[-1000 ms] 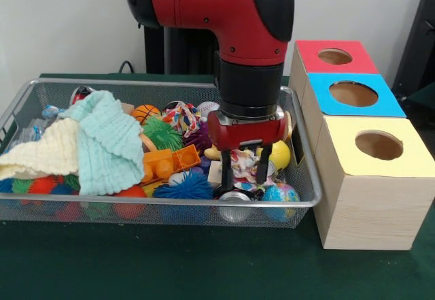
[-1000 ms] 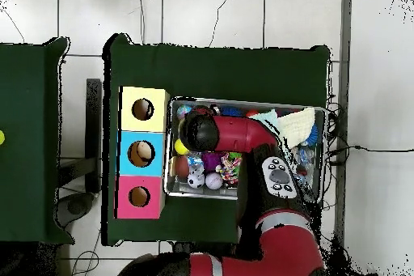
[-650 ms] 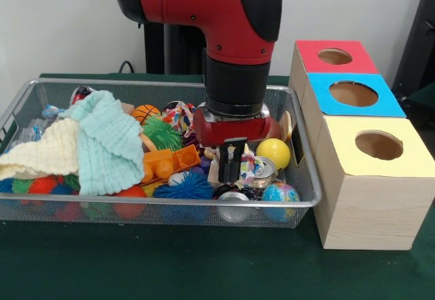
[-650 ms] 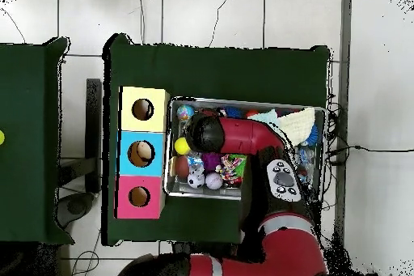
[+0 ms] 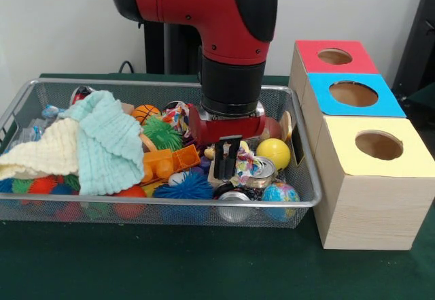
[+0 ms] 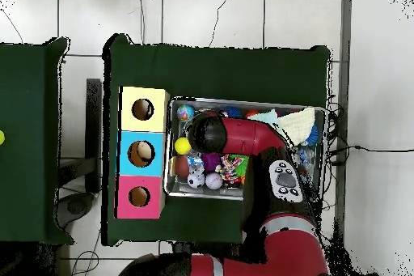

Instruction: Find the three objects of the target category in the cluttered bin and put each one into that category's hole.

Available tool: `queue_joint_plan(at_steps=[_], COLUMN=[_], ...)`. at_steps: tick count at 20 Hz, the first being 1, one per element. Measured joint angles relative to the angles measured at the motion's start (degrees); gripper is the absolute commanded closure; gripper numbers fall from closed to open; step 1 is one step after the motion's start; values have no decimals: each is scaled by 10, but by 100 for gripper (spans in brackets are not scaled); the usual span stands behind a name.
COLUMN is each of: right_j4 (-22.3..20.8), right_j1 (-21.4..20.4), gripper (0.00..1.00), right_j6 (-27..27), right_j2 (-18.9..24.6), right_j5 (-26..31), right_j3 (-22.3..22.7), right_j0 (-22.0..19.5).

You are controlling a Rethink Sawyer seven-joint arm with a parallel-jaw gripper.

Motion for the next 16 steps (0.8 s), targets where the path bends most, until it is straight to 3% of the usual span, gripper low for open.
queue_joint_plan(at_steps=[4,8,16], right_j4=[4,16,31], right_j1=[-8,-43,-91], gripper=[100,100,100], right_j6=[0,0,0], right_j2=[0,0,0], right_j5=[20,60,87], right_j3=[1,8,9], right_j0=[0,1,2])
